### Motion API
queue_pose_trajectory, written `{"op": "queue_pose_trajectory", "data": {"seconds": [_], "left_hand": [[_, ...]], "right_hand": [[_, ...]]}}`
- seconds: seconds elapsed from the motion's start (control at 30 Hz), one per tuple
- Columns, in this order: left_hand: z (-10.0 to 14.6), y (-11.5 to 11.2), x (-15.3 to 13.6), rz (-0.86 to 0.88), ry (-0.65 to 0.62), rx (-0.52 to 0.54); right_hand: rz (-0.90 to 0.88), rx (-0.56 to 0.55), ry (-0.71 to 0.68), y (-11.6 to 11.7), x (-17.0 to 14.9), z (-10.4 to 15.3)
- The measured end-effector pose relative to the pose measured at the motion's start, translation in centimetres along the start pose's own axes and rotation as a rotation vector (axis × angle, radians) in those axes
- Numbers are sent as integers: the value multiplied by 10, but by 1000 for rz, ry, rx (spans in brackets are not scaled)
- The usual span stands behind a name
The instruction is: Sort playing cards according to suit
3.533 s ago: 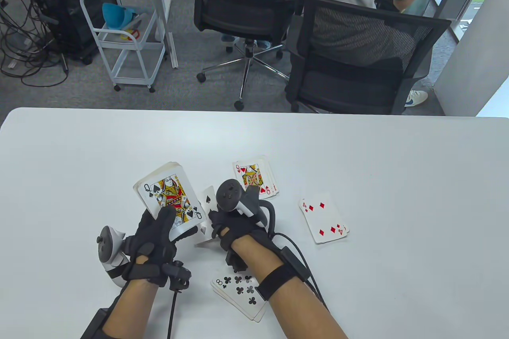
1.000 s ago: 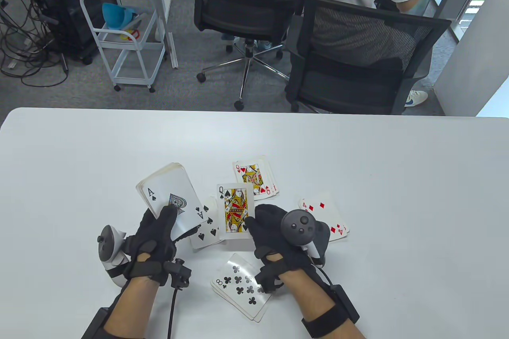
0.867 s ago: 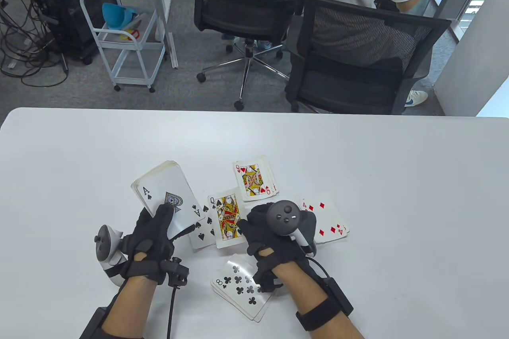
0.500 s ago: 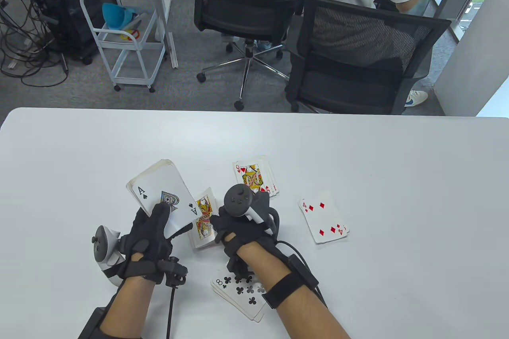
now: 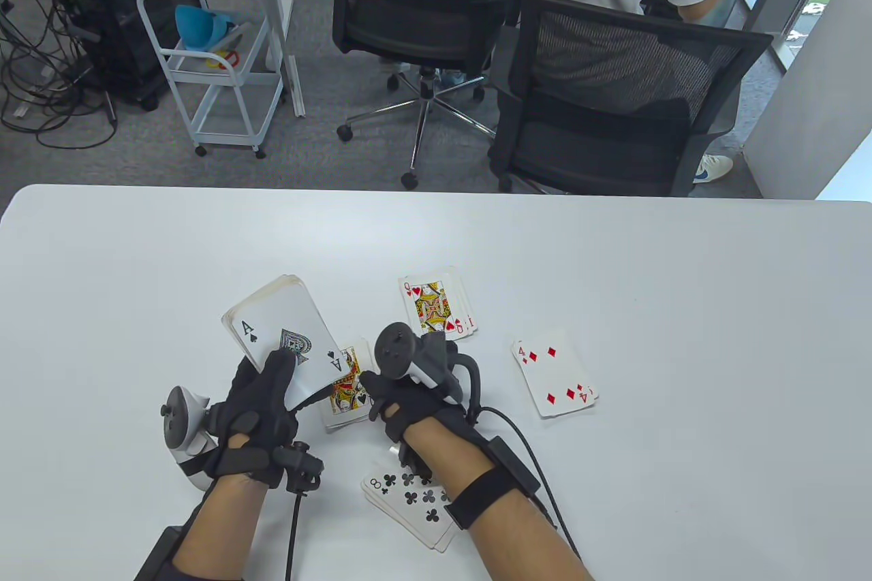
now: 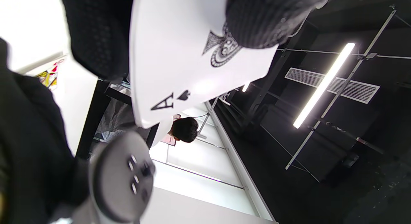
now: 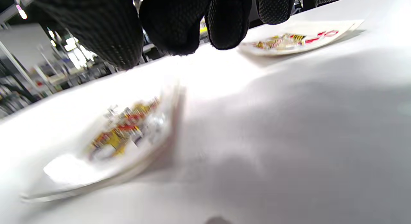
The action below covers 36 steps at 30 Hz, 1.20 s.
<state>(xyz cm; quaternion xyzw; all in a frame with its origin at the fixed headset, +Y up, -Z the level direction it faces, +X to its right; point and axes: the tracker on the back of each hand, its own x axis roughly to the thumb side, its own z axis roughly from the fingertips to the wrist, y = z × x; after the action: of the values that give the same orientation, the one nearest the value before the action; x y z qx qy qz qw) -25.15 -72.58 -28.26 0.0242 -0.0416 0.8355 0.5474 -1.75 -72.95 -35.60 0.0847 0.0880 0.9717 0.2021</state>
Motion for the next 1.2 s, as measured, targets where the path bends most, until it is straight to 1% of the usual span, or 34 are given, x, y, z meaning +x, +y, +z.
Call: {"op": "queue_pose_trajectory", "data": {"seconds": [0.07,0.1,0.13,0.2,0.27,0.3,0.4,0.63,0.73,0.8,0.87,0.9,0.97,1.07,1.2], "left_hand": [[0,-2,-3,-7,10,-8],[0,-4,-4,-11,16,-13],[1,-6,-6,-19,21,-18],[1,-8,-9,-35,32,-28],[1,-11,-14,-55,48,-41],[1,-13,-16,-66,60,-50],[2,-17,-23,-94,88,-69],[6,-27,-34,-161,135,-120],[8,-32,-37,-177,149,-148],[9,-34,-39,-181,157,-158],[9,-35,-39,-191,160,-168],[9,-35,-39,-202,160,-171],[9,-33,-40,-212,163,-167],[10,-32,-42,-220,173,-154],[11,-34,-44,-214,179,-165]], "right_hand": [[-93,-19,-36,-11,-8,11],[-169,-26,-76,-17,-14,17],[-263,-17,-117,-22,-20,24],[-393,2,-137,-28,-29,36],[-471,-15,-174,-32,-37,45],[-498,-45,-193,-33,-40,50],[-523,-121,-239,-33,-43,57],[-498,-145,-284,-26,-43,70],[-462,-183,-289,-25,-45,73],[-481,-197,-288,-26,-46,74],[-544,-157,-277,-25,-45,75],[-604,-131,-275,-23,-44,75],[-631,-131,-269,-19,-41,76],[-518,-165,-272,-15,-38,78],[-486,-220,-279,-14,-34,81]]}}
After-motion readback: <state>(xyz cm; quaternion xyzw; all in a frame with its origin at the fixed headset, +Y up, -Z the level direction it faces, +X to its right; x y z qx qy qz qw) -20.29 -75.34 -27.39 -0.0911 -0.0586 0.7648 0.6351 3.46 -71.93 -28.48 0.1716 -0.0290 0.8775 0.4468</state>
